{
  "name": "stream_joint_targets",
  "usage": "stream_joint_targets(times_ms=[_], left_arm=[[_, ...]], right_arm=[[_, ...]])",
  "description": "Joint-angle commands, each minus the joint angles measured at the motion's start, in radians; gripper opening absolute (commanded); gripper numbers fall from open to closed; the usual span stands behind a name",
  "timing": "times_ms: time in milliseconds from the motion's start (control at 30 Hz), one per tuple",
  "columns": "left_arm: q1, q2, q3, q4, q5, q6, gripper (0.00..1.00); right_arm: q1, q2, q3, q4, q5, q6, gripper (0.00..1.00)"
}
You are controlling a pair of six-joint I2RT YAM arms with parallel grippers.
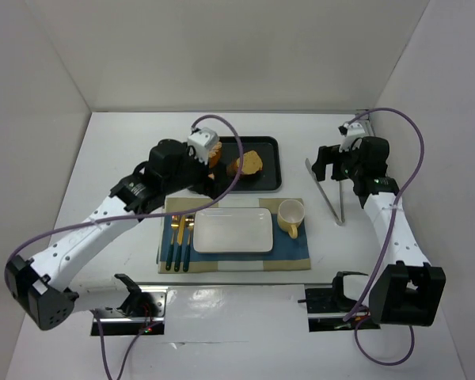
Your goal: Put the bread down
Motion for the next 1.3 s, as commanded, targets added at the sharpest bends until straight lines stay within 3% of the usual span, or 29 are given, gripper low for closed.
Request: stream_joint_targets(times_ms=[0,100,133,167,200,233,300,333,367,400,433,667,1267], left_arm=[[-0.012,-0.092,-0.100,0.031,0.015,-0.007,1.00],[-0.012,-0.184,-0.185,0.022,-0.011,0.036,1.00],[-0.012,-0.204,-0.205,0.022,-0.023,0.036,1.00],[-0.012,-0.238,-0.243,0.022,-0.032,0.053,1.00],[-0.012,-0.252,-0.259,0.031,-0.033,0.053,1.00],[-0.012,-0.264,-0.272,0.031,-0.033,0.065,1.00],[-0.025,-0.284,-0.282,0.022,-0.042,0.074,1.00],[-0.025,-0.304,-0.282,0.022,-0.042,0.074,1.00],[-0.034,-0.316,-0.294,0.022,-0.042,0.074,1.00],[-0.034,-0.329,-0.294,0.022,-0.042,0.074,1.00],[-0.043,-0.338,-0.306,0.031,-0.042,0.074,1.00],[-0.043,-0.367,-0.306,0.022,-0.042,0.065,1.00],[-0.043,-0.389,-0.306,0.022,-0.013,0.065,1.00]], right_arm=[[-0.015,-0.006,0.010,0.055,-0.030,-0.033,1.00],[-0.024,-0.019,-0.053,0.069,-0.040,-0.121,1.00],[-0.024,-0.019,-0.053,0.080,0.020,-0.121,0.93],[-0.039,0.019,-0.053,0.064,0.066,-0.153,0.57],[-0.039,0.040,-0.041,0.064,0.066,-0.153,0.57],[-0.056,0.059,-0.031,0.049,0.083,-0.153,0.01],[-0.093,0.102,-0.019,0.035,0.083,-0.165,0.00],[-0.093,0.112,-0.019,0.025,0.074,-0.185,0.19],[-0.093,0.135,-0.010,0.002,0.074,-0.213,0.55],[-0.093,0.147,-0.010,-0.008,0.074,-0.213,0.84],[-0.093,0.156,-0.010,-0.008,0.092,-0.231,0.99],[-0.093,0.254,-0.030,0.014,0.201,-0.302,1.00],[-0.093,0.429,0.002,0.015,0.120,-0.346,1.00]])
